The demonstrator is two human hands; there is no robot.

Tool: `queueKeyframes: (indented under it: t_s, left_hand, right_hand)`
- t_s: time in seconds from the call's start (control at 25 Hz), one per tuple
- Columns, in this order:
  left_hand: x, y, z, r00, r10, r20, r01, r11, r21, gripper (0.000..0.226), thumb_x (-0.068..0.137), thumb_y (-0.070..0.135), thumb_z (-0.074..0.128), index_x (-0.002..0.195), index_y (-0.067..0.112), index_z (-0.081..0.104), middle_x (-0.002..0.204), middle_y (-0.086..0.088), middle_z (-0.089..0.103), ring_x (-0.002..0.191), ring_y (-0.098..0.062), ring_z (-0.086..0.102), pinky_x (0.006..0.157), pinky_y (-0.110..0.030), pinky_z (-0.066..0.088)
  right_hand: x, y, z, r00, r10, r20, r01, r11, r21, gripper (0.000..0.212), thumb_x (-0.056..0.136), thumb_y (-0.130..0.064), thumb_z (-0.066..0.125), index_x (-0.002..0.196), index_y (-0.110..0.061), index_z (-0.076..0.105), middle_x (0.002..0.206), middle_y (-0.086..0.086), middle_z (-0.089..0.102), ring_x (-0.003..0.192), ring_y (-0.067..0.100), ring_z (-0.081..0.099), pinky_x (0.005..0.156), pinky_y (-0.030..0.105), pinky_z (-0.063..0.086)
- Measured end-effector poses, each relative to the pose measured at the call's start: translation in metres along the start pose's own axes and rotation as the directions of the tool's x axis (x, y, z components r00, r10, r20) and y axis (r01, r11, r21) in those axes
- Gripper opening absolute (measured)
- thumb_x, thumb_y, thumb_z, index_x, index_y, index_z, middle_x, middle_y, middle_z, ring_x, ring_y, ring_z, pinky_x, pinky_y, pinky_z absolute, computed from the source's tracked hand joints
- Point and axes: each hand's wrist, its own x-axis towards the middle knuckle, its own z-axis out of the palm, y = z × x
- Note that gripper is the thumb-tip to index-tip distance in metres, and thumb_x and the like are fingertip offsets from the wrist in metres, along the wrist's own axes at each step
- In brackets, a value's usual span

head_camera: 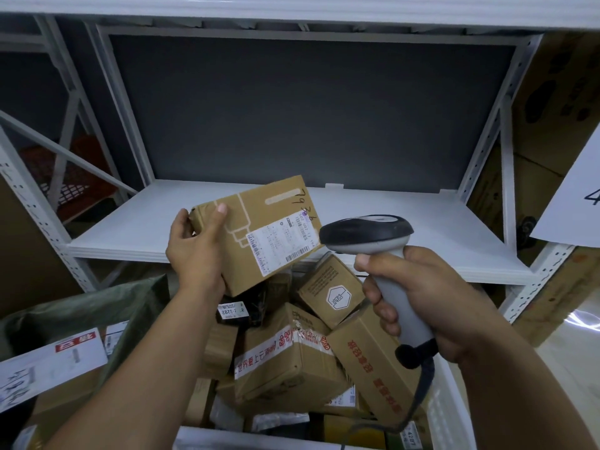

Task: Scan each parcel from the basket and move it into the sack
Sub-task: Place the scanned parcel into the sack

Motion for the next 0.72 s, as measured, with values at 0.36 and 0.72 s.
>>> queueKeyframes:
  t_s: [0.36,0.72]
  left_hand:
    - [0.003,0.005,-0.01,0.994,-0.079,0.072,0.075,0.996,0.051,0.021,0.083,0.034,0.084,0.101,0.028,0.074,0.096,0.009,0.079,0.086,-0.013,0.076,0.085,-0.04,0.063]
    - [0.01,0.01,-0.019,0.993,-0.083,0.087,0.082,0.997,0.014,0.029,0.08,0.034,0.086,0.106,0.027,0.074,0.108,0.002,0.078,0.099,-0.021,0.076,0.091,-0.047,0.061]
  right_hand:
    - [0.0,0.002,0.0,0.998,0.061,0.004,-0.06,0.99,-0.129,0.029,0.096,-0.025,0.065,0.076,-0.006,0.056,0.049,0.001,0.053,0.041,0.015,0.045,0.044,0.025,0.038]
    - [-0.004,-0.004,-0.002,0.997,0.072,0.021,-0.068,0.983,-0.168,0.027,0.096,-0.024,0.065,0.079,-0.005,0.058,0.049,0.001,0.055,0.04,0.015,0.046,0.045,0.026,0.039]
